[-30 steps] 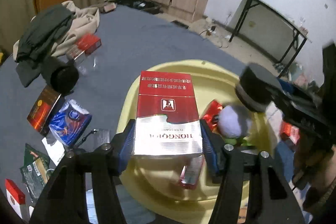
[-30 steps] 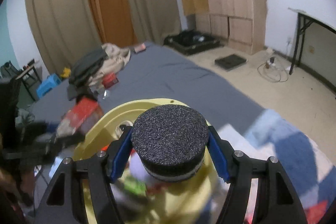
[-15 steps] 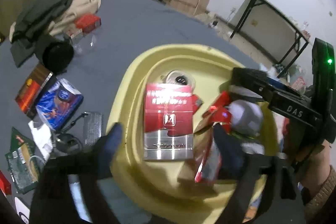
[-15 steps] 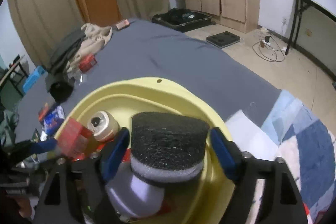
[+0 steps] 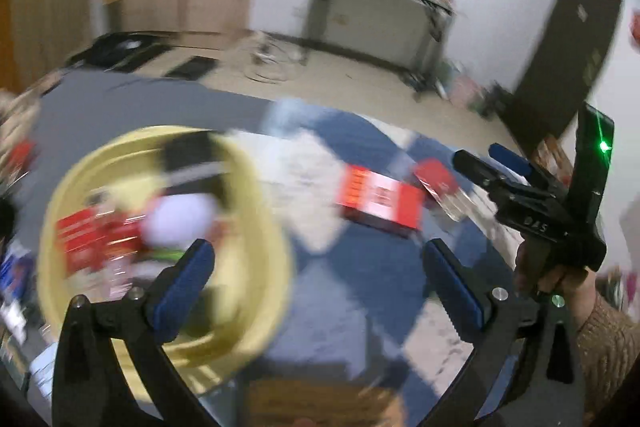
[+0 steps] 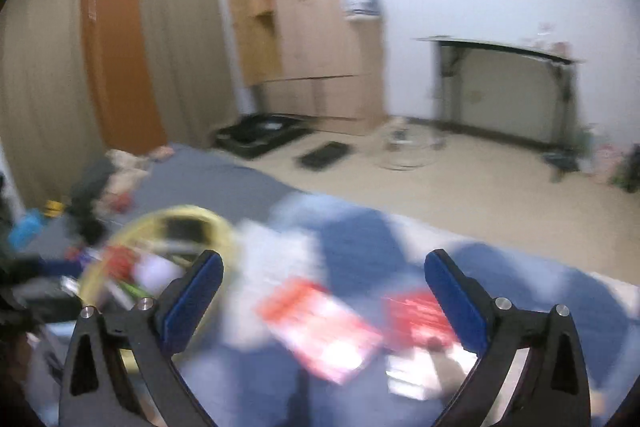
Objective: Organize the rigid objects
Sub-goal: 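Grasp the red-white box with the left gripper while the right gripper carries a red box to the tray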
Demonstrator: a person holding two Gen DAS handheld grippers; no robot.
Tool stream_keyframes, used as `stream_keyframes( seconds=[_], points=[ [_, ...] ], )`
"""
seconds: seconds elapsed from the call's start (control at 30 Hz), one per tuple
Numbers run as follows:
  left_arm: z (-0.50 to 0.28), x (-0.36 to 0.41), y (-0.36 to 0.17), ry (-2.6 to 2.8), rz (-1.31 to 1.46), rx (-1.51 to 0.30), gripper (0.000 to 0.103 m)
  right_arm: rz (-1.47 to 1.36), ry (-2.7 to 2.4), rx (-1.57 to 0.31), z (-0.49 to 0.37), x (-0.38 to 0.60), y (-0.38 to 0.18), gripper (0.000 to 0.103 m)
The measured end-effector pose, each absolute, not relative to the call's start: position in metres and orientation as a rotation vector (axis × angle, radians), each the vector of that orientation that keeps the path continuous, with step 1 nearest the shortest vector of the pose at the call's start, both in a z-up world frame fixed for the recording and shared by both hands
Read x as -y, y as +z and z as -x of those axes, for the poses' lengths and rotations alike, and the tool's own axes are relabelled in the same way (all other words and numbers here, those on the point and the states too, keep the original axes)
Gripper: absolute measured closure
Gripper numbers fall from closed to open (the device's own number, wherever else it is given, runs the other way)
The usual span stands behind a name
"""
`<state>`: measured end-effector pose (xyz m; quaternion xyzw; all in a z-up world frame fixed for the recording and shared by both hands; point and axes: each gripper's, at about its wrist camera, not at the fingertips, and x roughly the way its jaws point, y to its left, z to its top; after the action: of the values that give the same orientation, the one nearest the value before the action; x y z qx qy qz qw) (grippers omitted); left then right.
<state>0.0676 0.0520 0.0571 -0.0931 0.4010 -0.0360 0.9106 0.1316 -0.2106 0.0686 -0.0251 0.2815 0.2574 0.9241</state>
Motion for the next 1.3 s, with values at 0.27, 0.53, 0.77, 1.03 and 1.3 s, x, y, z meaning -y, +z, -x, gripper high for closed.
stream_keyframes(
  seconds=[0.27, 0.53, 0.77, 1.03, 1.3],
  points=[
    [-0.165, 0.013, 0.014, -0.124, 0.105, -0.953, 0.0, 0.024, 0.493, -0.748, -0.134, 0.27, 0.022, 0.0],
    [-0.197, 0.018, -0.027, -0.126, 0.062, -1.059, 0.004, 0.107, 0.539, -0.81, -0.168, 0.262, 0.015, 0.001],
    [-0.189, 0.011, -0.026, -0.088, 0.125, -1.012, 0.012, 0.191, 0.566, -0.797, -0.177, 0.244, 0.009, 0.036],
    [-0.135, -0.049, 0.064, -0.029, 0.191, -0.806, 0.012, 0.198, 0.64, -0.671, -0.156, 0.211, 0.036, 0.047],
    [-0.111, -0.199, 0.081, 0.241, 0.213, -0.85, 0.012, 0.256, 1.015, -0.647, -0.103, 0.07, 0.07, 0.047]
  ],
)
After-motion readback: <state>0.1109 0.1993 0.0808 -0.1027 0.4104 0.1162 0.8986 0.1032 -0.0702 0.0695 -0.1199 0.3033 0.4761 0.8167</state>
